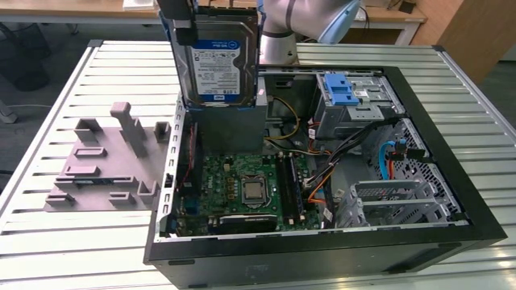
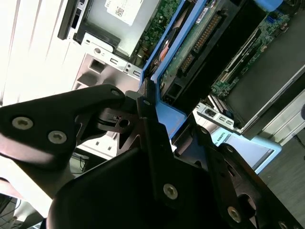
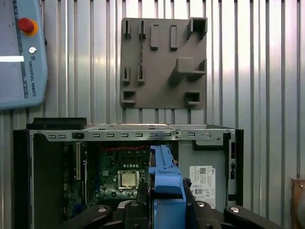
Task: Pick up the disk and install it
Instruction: 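Pick up the disk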
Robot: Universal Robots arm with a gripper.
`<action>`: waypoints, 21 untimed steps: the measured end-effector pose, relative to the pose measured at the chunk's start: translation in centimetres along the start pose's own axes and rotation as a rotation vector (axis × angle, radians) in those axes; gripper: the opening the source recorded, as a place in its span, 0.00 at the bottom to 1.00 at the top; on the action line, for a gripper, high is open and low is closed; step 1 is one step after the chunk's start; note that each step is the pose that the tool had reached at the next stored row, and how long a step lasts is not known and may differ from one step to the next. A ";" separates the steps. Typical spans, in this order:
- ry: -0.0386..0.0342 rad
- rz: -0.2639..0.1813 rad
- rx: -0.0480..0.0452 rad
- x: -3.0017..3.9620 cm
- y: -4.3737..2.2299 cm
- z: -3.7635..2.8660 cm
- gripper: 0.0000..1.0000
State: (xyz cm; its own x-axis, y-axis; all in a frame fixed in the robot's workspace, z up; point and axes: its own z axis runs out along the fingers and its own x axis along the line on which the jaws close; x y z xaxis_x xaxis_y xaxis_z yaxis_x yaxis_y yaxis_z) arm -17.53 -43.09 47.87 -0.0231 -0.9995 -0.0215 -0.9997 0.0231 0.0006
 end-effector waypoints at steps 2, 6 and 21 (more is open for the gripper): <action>0.0001 0.000 -0.0001 0.12 -0.07 0.01 0.36; 0.0000 0.000 0.0000 0.24 -0.20 0.03 0.36; 0.0000 0.000 0.0000 0.22 -1.74 0.03 0.36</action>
State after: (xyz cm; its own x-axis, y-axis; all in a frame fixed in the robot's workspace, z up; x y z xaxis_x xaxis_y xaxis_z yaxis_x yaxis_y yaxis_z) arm -15.79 -43.35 47.84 -0.0233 -0.9995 -0.0215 -0.9997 0.0233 0.0007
